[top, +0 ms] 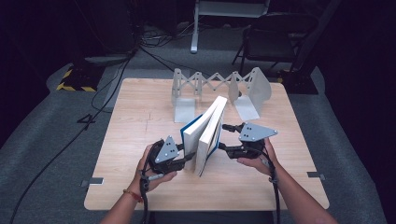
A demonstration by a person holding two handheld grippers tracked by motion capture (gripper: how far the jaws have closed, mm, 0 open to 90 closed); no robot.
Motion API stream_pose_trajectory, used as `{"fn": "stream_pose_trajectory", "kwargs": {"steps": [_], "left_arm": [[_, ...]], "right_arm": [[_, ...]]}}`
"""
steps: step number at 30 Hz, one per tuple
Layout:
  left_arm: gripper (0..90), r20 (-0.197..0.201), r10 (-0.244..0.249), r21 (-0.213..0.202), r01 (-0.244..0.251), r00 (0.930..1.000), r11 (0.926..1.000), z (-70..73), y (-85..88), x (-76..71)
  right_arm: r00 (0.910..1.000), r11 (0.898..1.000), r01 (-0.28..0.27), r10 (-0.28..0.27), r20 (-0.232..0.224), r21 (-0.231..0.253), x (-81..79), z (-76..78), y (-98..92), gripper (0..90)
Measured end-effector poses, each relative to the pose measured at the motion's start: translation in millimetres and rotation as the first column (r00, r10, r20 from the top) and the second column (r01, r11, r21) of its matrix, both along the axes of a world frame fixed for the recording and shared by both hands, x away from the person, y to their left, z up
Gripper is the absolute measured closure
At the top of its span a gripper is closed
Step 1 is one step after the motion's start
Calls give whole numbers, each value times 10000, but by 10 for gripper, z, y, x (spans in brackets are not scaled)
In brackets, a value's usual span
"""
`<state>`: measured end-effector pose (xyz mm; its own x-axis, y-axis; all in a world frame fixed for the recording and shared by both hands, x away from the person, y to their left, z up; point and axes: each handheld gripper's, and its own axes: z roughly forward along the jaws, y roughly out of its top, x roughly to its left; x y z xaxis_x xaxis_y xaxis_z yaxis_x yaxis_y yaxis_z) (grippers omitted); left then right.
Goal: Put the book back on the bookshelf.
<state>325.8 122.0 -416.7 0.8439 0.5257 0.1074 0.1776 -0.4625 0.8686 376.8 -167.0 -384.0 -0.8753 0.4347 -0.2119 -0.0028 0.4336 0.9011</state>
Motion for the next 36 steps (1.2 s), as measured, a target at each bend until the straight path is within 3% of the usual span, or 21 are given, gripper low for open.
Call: {"fn": "stream_pose_trajectory", "kwargs": {"steps": [2, 3, 5, 6, 11, 15, 19, 20, 21, 23, 24, 26, 27, 29, 31, 35, 36], "left_arm": [[456, -132, 14, 7, -14, 9999, 10000, -17, -6, -25], [456, -320, -40, -34, 39, 9995, 10000, -32, -13, -35], [355, -639, -46, 110, 53, 9979, 9999, -66, -42, -56], [282, -672, -71, 77, 76, 9977, 9999, -78, -50, -65], [159, -741, 200, 102, -193, 9970, 9998, -134, -175, -147], [157, -739, 631, -289, -654, 9953, 9974, -159, -268, -139], [156, -653, 970, -220, -986, 9931, 9949, -209, -353, -125], [157, -523, 1342, -355, -1362, 9896, 9900, -248, -412, -120], [158, -523, 1342, -355, -1362, 9896, 9900, -248, -412, -120], [160, -428, 1847, -500, -1867, 9819, 9811, -282, -490, -107], [163, -428, 1847, -500, -1867, 9819, 9811, -282, -490, -107], [174, -225, 2279, -363, -2286, 9734, 9728, -295, -555, -108], [302, -83, 2763, -510, -2763, 9610, 9597, -306, -561, -109], [402, -121, 2778, -644, -2780, 9606, 9584, -306, -544, -99], [447, -262, 2687, -838, -2700, 9629, 9592, -304, -493, -78], [481, -282, 2660, -844, -2674, 9636, 9599, -304, -437, -62], [503, -278, 2619, -808, -2634, 9647, 9613, -300, -409, -54]], "right_arm": [[10000, 10000, 12, -12, 56, -50, -1, -8, 10, 358], [10000, 10000, -27, 27, 1, -92, -7, -16, 27, 358], [9999, 9995, -114, 117, 112, -294, -21, -28, 61, 356], [9993, 9986, -84, 103, 366, -529, -45, -43, 94, 358], [9997, 9987, -177, 185, 169, -472, -37, -93, 126, 356], [9999, 9993, -105, 105, -21, -370, -13, -155, 151, 346], [10000, 9994, 34, -35, -16, -348, 4, -183, 171, 334], [9997, 9993, 229, -228, 39, -282, 8, -218, 189, 331], [9997, 9993, 229, -228, 39, -282, 8, -218, 189, 331], [9993, 9988, 381, -380, 48, -291, 17, -242, 203, 318], [9993, 9988, 381, -380, 48, -291, 17, -242, 203, 318], [9989, 9985, 475, -473, 65, -273, 25, -247, 206, 297], [9989, 9986, 478, -478, 20, -242, 29, -249, 198, 295], [9986, 9983, 525, -524, 44, -266, 29, -249, 191, 295], [9969, 9965, 784, -782, 74, -288, 44, -254, 142, 321], [9956, 9952, 916, -921, -154, -330, 84, -276, 51, 313], [9944, 9930, 1020, -1033, -201, -589, 105, -310, -34, 305]]}}
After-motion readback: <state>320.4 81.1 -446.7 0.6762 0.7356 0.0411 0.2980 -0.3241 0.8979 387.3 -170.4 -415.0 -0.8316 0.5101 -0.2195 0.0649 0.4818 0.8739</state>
